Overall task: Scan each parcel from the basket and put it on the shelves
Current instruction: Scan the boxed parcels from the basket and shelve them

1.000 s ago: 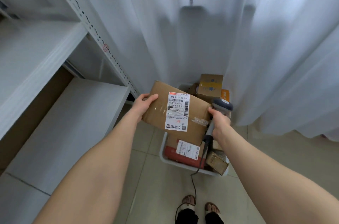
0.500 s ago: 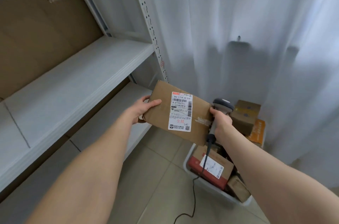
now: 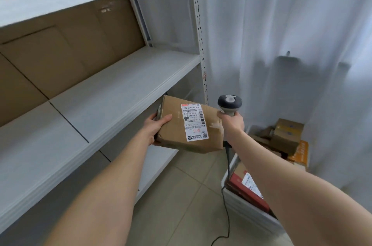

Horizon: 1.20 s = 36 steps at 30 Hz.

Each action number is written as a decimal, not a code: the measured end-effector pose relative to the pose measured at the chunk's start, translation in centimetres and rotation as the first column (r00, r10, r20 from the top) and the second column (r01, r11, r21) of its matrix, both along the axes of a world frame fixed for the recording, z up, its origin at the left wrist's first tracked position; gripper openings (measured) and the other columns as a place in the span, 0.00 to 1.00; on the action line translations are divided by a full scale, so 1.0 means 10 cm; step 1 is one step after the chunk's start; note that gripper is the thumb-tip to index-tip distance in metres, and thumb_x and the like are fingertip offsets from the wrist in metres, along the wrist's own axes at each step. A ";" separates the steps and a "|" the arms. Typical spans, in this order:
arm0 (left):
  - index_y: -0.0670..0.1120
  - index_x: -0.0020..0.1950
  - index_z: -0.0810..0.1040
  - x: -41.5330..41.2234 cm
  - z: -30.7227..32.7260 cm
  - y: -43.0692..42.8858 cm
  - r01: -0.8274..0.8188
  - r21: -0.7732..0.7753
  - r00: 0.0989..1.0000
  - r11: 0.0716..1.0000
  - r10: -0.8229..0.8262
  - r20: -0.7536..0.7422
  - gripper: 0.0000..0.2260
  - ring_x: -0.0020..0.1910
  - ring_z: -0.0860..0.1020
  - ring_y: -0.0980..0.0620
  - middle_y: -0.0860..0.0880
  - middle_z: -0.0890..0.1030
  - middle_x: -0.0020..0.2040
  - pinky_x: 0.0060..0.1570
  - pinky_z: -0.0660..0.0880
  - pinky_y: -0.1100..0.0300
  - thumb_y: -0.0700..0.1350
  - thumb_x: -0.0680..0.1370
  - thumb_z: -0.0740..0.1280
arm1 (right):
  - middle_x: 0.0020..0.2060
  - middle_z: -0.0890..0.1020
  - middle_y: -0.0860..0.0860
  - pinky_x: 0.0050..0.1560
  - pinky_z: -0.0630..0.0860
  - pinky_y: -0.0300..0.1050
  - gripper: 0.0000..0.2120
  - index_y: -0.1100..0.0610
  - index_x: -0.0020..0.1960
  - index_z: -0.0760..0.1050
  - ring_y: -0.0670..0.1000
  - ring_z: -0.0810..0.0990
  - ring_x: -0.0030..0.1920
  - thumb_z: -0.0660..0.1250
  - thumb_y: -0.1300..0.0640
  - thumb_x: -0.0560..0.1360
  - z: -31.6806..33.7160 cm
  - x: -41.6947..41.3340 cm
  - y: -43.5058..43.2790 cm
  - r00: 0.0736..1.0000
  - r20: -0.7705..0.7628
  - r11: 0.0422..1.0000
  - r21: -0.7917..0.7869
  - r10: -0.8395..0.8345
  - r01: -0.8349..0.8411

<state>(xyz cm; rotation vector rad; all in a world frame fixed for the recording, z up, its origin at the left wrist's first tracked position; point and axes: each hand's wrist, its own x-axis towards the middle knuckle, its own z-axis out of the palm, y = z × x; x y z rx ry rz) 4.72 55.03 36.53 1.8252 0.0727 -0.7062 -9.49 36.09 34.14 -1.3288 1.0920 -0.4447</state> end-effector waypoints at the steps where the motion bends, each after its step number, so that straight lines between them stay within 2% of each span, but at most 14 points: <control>1: 0.55 0.73 0.65 0.02 -0.03 0.10 -0.020 -0.008 1.000 1.000 0.020 0.002 0.37 0.54 0.78 0.41 0.46 0.77 0.59 0.46 0.78 0.38 0.53 0.68 0.77 | 0.51 0.82 0.55 0.52 0.79 0.51 0.17 0.56 0.63 0.74 0.55 0.81 0.48 0.69 0.54 0.75 0.05 0.05 0.15 0.999 0.031 1.000 0.003 0.031 -0.031; 3: 0.55 0.71 0.66 0.06 -0.07 0.26 -0.047 -0.025 0.999 0.999 0.047 0.003 0.35 0.54 0.77 0.40 0.46 0.78 0.56 0.51 0.76 0.36 0.54 0.68 0.77 | 0.40 0.81 0.55 0.36 0.78 0.42 0.11 0.58 0.57 0.74 0.49 0.79 0.34 0.69 0.59 0.76 0.15 0.12 0.45 0.989 0.103 0.991 0.072 0.106 -0.114; 4: 0.54 0.71 0.67 0.08 -0.09 0.32 -0.053 -0.035 0.999 0.998 0.053 0.001 0.34 0.52 0.78 0.41 0.46 0.78 0.55 0.51 0.77 0.37 0.54 0.68 0.77 | 0.35 0.79 0.54 0.30 0.76 0.39 0.08 0.58 0.54 0.74 0.47 0.76 0.28 0.68 0.61 0.76 0.20 0.13 0.58 0.982 0.120 0.981 0.107 0.148 -0.161; 6: 0.54 0.70 0.68 0.10 -0.10 0.41 -0.056 -0.060 0.998 0.997 0.055 -0.018 0.33 0.48 0.78 0.42 0.46 0.79 0.54 0.44 0.79 0.41 0.55 0.68 0.76 | 0.30 0.76 0.54 0.25 0.72 0.37 0.05 0.59 0.49 0.73 0.47 0.72 0.24 0.68 0.64 0.75 0.28 0.13 0.80 0.968 0.138 0.960 0.160 0.207 -0.228; 8: 0.53 0.70 0.69 0.08 -0.11 0.48 -0.058 -0.080 0.998 0.995 0.055 -0.041 0.32 0.46 0.79 0.43 0.45 0.80 0.53 0.39 0.78 0.47 0.55 0.69 0.76 | 0.28 0.75 0.55 0.25 0.72 0.38 0.04 0.60 0.45 0.73 0.49 0.71 0.23 0.68 0.65 0.74 0.34 0.10 0.95 0.961 0.157 0.951 0.176 0.227 -0.253; 10: 0.52 0.68 0.70 0.05 -0.10 0.53 -0.063 -0.096 0.997 0.993 0.058 -0.054 0.30 0.45 0.79 0.43 0.46 0.80 0.51 0.38 0.78 0.48 0.56 0.69 0.75 | 0.28 0.76 0.55 0.27 0.74 0.40 0.03 0.60 0.45 0.74 0.50 0.72 0.24 0.68 0.63 0.74 0.42 0.05 1.04 0.957 0.138 0.950 0.148 0.256 -0.275; 16: 0.52 0.69 0.71 -0.07 -0.06 0.60 -0.059 -0.140 0.998 0.988 0.057 -0.018 0.29 0.52 0.78 0.42 0.45 0.80 0.56 0.53 0.77 0.41 0.57 0.71 0.74 | 0.27 0.79 0.54 0.27 0.76 0.39 0.07 0.60 0.50 0.73 0.48 0.76 0.24 0.69 0.59 0.76 0.65 -0.15 1.05 0.938 0.061 0.938 0.041 0.342 -0.345; 20: 0.51 0.69 0.70 -0.18 0.05 0.60 -0.083 -0.152 0.996 0.985 0.087 0.020 0.29 0.54 0.78 0.41 0.45 0.79 0.58 0.55 0.76 0.41 0.57 0.71 0.73 | 0.27 0.79 0.54 0.28 0.77 0.39 0.10 0.61 0.54 0.74 0.48 0.76 0.25 0.69 0.57 0.76 0.79 -0.29 1.01 0.927 0.038 0.927 0.022 0.373 -0.374; 26: 0.51 0.68 0.70 -0.32 0.14 0.62 -0.097 -0.147 0.993 0.984 0.106 0.056 0.27 0.56 0.77 0.40 0.45 0.78 0.59 0.56 0.75 0.39 0.56 0.72 0.73 | 0.25 0.78 0.53 0.26 0.74 0.37 0.08 0.61 0.50 0.75 0.47 0.74 0.23 0.68 0.56 0.76 0.89 -0.53 0.99 0.915 0.030 0.915 0.003 0.403 -0.403; 32: 0.49 0.68 0.70 -0.46 0.23 0.62 -0.094 -0.123 0.993 0.988 0.102 0.059 0.28 0.57 0.77 0.40 0.44 0.77 0.59 0.57 0.75 0.40 0.56 0.72 0.73 | 0.28 0.78 0.53 0.26 0.74 0.37 0.08 0.60 0.48 0.75 0.47 0.73 0.23 0.68 0.56 0.76 1.00 -0.68 0.93 0.918 0.001 0.918 0.003 0.396 -0.396; 36: 0.49 0.68 0.69 -0.56 0.28 0.60 -0.101 -0.112 0.992 0.989 0.109 0.065 0.28 0.55 0.77 0.41 0.45 0.77 0.58 0.54 0.76 0.42 0.57 0.72 0.73 | 0.29 0.78 0.54 0.29 0.75 0.39 0.07 0.60 0.48 0.75 0.48 0.73 0.26 0.67 0.56 0.77 1.06 -0.75 0.90 0.911 -0.008 0.911 -0.016 0.412 -0.412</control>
